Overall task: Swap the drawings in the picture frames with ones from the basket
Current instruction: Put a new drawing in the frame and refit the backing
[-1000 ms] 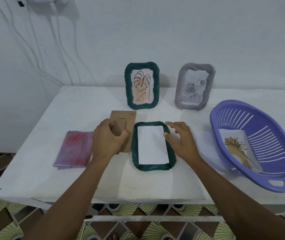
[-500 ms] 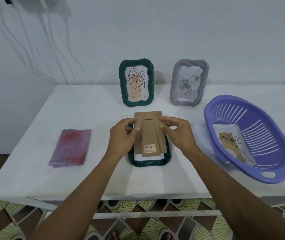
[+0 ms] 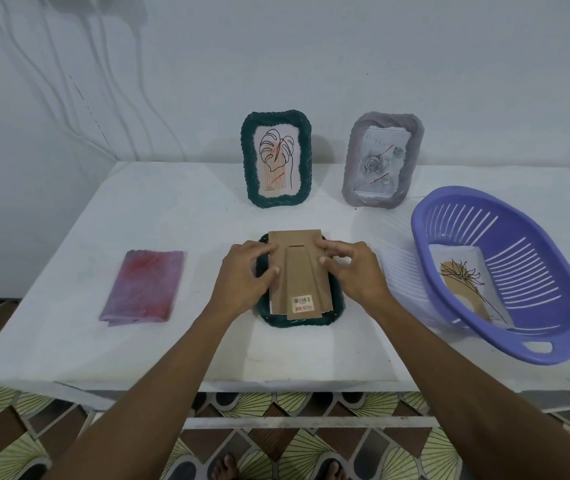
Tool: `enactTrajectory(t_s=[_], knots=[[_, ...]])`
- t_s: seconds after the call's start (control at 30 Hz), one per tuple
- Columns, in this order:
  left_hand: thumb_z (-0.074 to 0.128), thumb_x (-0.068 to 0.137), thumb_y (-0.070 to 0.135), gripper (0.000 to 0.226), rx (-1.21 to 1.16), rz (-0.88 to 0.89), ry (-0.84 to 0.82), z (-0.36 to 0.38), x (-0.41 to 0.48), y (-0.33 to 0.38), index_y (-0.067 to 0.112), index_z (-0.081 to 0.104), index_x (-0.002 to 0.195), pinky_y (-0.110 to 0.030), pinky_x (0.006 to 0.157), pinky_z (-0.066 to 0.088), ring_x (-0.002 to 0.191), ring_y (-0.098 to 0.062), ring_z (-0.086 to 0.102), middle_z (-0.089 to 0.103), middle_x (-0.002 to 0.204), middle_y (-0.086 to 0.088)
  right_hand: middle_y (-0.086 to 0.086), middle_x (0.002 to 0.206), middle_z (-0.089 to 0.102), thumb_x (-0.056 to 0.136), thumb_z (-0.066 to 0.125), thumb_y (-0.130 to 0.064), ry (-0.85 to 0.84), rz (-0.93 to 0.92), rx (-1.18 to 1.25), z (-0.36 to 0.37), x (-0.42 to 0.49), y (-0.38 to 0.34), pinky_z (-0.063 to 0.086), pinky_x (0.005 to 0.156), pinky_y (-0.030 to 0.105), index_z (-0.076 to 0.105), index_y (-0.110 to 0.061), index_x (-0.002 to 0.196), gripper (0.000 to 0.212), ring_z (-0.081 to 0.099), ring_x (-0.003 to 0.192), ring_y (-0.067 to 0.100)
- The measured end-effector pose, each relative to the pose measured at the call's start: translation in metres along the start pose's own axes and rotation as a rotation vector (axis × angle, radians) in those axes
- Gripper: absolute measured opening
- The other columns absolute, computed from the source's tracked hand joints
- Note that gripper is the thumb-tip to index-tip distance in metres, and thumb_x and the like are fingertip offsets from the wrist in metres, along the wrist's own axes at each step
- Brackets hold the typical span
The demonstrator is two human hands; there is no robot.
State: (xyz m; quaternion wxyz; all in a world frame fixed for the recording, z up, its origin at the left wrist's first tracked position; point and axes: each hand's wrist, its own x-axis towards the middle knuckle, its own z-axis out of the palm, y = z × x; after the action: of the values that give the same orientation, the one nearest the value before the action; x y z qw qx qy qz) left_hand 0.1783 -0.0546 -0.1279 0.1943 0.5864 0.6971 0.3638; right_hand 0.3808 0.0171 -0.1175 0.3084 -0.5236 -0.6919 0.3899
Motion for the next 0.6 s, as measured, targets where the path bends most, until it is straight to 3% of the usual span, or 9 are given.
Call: enactTrajectory(t_s=[0.13, 0.27, 0.4, 0.6], knots=[[0.071, 0.085, 0.027, 0.044, 0.063, 0.036, -0.016, 0.003, -0.001, -0.005, 0.024, 0.061, 0.128, -0.047, 0.102, 0.040, 0.116, -0.018, 0.047, 0.062, 0.123, 0.003, -0.024, 0.089, 0.060, 0.087, 0.069, -0.022, 0.010, -0.012, -0.016, 0.001, -0.001, 0.003, 0.039, 0.106, 0.045, 0.068, -0.032, 0.117, 0.031, 0.054, 0.096, 0.001], [0.070, 0.086, 0.029, 0.043, 0.108, 0.063, -0.008, 0.004, -0.002, -0.009, 0.023, 0.061, 0.128, -0.043, 0.104, 0.037, 0.119, -0.019, 0.047, 0.062, 0.125, 0.003, -0.026, 0.087, 0.061, 0.088, 0.067, -0.024, 0.006, -0.052, -0.079, 0.005, -0.002, 0.008, 0.035, 0.105, 0.049, 0.066, -0.037, 0.116, 0.031, 0.046, 0.108, 0.013], [0.067, 0.087, 0.030, 0.042, 0.103, 0.083, 0.006, 0.006, -0.005, -0.011, 0.019, 0.061, 0.127, -0.040, 0.105, 0.038, 0.121, -0.017, 0.044, 0.062, 0.125, 0.001, -0.019, 0.095, 0.065, 0.090, 0.065, -0.027, 0.049, -0.104, -0.219, 0.008, -0.003, 0.011, 0.034, 0.097, 0.037, 0.064, -0.038, 0.118, 0.030, 0.042, 0.108, 0.013], [0.065, 0.089, 0.024, 0.039, 0.133, 0.121, 0.039, 0.010, -0.007, -0.011, 0.014, 0.062, 0.127, -0.016, 0.097, 0.029, 0.119, -0.012, 0.043, 0.062, 0.124, 0.000, -0.011, 0.097, 0.066, 0.093, 0.060, -0.029, 0.073, -0.207, -0.384, 0.012, -0.002, 0.016, 0.026, 0.081, 0.034, 0.065, -0.038, 0.117, 0.026, 0.041, 0.102, 0.016]])
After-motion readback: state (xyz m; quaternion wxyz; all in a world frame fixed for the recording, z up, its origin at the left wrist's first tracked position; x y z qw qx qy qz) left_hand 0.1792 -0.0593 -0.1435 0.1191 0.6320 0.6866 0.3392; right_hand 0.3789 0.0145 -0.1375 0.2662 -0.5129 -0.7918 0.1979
